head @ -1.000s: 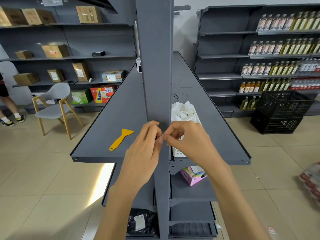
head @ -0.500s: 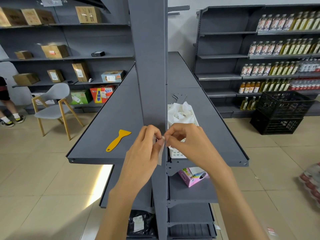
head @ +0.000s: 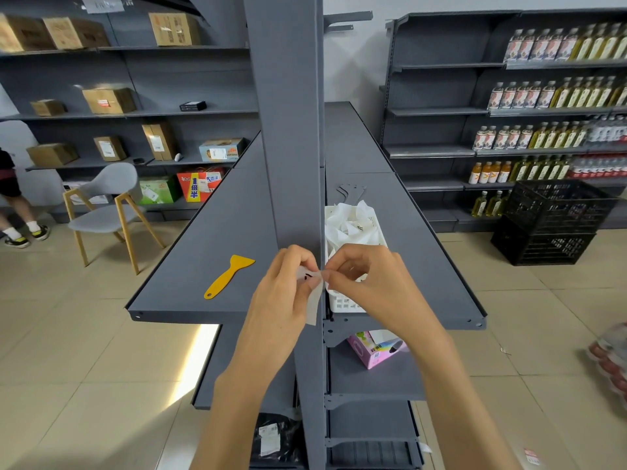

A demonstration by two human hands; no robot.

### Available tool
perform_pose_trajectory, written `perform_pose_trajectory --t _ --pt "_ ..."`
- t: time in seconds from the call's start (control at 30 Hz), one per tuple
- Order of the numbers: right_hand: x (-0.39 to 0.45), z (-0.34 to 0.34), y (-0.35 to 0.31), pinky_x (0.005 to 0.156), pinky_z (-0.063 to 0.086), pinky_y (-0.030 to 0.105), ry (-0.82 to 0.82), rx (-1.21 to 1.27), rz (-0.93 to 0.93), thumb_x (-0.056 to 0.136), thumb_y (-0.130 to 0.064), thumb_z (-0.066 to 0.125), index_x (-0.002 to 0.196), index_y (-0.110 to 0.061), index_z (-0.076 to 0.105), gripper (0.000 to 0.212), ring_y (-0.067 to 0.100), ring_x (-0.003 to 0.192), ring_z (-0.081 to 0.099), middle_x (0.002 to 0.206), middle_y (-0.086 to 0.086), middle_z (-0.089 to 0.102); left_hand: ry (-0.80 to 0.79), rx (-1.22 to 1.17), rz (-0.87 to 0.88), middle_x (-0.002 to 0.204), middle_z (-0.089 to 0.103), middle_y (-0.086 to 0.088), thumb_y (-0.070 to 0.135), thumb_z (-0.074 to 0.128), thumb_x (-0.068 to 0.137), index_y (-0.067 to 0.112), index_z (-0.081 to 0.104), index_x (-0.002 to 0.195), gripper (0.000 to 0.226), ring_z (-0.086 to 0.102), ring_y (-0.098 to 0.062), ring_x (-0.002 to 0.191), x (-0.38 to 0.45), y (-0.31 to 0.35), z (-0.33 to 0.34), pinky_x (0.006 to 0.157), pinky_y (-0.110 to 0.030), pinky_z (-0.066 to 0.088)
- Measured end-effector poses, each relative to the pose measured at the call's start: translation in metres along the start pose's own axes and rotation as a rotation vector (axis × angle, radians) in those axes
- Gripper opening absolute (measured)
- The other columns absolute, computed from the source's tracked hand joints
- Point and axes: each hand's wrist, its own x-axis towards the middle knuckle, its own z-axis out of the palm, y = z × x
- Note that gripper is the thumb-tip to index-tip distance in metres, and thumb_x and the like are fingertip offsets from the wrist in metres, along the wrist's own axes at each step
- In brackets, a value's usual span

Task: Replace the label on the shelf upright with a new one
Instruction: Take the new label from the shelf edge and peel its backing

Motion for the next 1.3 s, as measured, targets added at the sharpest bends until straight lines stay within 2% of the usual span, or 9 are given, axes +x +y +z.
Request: perform_pose_trajectory --t 0.07,0.17,0.3,0.67,0.8,0.9,1.0,1.17,1.3 --pt "0.000 -0.001 0.000 0.079 0.060 0.045 0.008 0.018 -0.001 0.088 -0.029 0.072 0.079 -0.027 0.072 0.010 0.016 0.075 0.071 0.077 -0.006 0.073 0.023 0.029 0.003 0.102 0.054 0.010 0.022 0.054 0.099 0.020 0.050 0.094 0.006 0.054 -0.008 0.092 0.000 -0.001 -0.001 0.071 -0.020 0.046" --pt "0.001 -0.002 0.000 0.079 0.060 0.047 -0.002 0.039 -0.014 0.090 -0.026 0.070 0.079 -0.026 0.071 0.010 0.020 0.076 0.072 0.078 -0.004 0.073 -0.024 0.072 0.038 0.114 0.052 0.015 0.031 0.049 0.098 0.021 0.052 0.095 0.011 0.054 -0.009 0.101 -0.002 0.000 -0.001 0.077 -0.034 0.052" --pt "0.001 -0.003 0.002 0.080 0.060 0.045 -0.021 0.044 -0.026 0.091 -0.022 0.068 0.080 -0.026 0.071 0.012 0.021 0.076 0.071 0.078 -0.003 0.072 -0.071 0.111 0.013 0.125 0.048 0.020 0.035 0.045 0.101 0.024 0.051 0.099 0.013 0.052 -0.005 0.106 -0.003 0.002 -0.001 0.078 -0.037 0.053" --pt "0.000 -0.003 0.007 0.073 0.055 0.030 -0.054 0.025 -0.039 0.094 -0.020 0.064 0.081 -0.028 0.068 0.015 0.016 0.076 0.071 0.077 -0.009 0.070 -0.006 0.109 0.005 0.111 0.057 0.017 0.028 0.045 0.102 0.024 0.054 0.094 0.013 0.056 -0.008 0.101 -0.002 0.003 0.003 0.078 -0.038 0.053" --pt "0.001 -0.005 0.012 0.082 0.060 0.043 -0.039 0.014 -0.011 0.093 -0.018 0.061 0.080 -0.030 0.066 0.018 0.014 0.074 0.072 0.080 -0.009 0.070 0.030 0.065 0.030 0.111 0.059 0.015 0.022 0.047 0.100 0.022 0.057 0.095 0.011 0.058 -0.009 0.102 0.000 0.002 0.003 0.081 -0.038 0.053" --pt "0.003 -0.003 0.018 0.085 0.058 0.046 -0.047 0.014 0.015 0.094 -0.017 0.060 0.080 -0.029 0.064 0.019 0.009 0.070 0.072 0.080 -0.009 0.070 0.036 0.050 0.053 0.113 0.059 0.013 0.018 0.048 0.099 0.020 0.058 0.095 0.011 0.060 -0.010 0.102 0.002 0.002 0.004 0.081 -0.039 0.055" --pt "0.004 -0.002 0.026 0.083 0.055 0.039 -0.063 0.017 0.050 0.094 -0.016 0.058 0.081 -0.026 0.063 0.017 0.008 0.070 0.072 0.079 -0.009 0.070 0.033 0.039 0.060 0.116 0.058 0.013 0.016 0.048 0.100 0.017 0.057 0.094 0.011 0.061 -0.011 0.100 0.004 0.003 0.007 0.081 -0.041 0.055" --pt "0.005 -0.001 0.041 0.056 0.044 0.006 -0.078 0.115 0.111 0.100 -0.012 0.054 0.090 -0.008 0.061 0.012 0.003 0.061 0.065 0.081 0.006 0.074 0.046 0.036 0.069 0.113 0.060 0.010 0.014 0.048 0.101 0.017 0.057 0.097 0.011 0.062 -0.011 0.095 0.004 0.007 0.009 0.083 -0.040 0.055" --pt "0.005 0.000 0.053 0.055 0.044 0.011 -0.084 0.191 0.157 0.102 -0.015 0.051 0.093 -0.006 0.057 0.015 0.004 0.060 0.066 0.081 0.008 0.078 0.064 0.018 0.059 0.111 0.062 0.008 0.017 0.046 0.102 0.017 0.058 0.100 0.012 0.062 -0.012 0.096 0.004 0.012 0.008 0.084 -0.039 0.055"
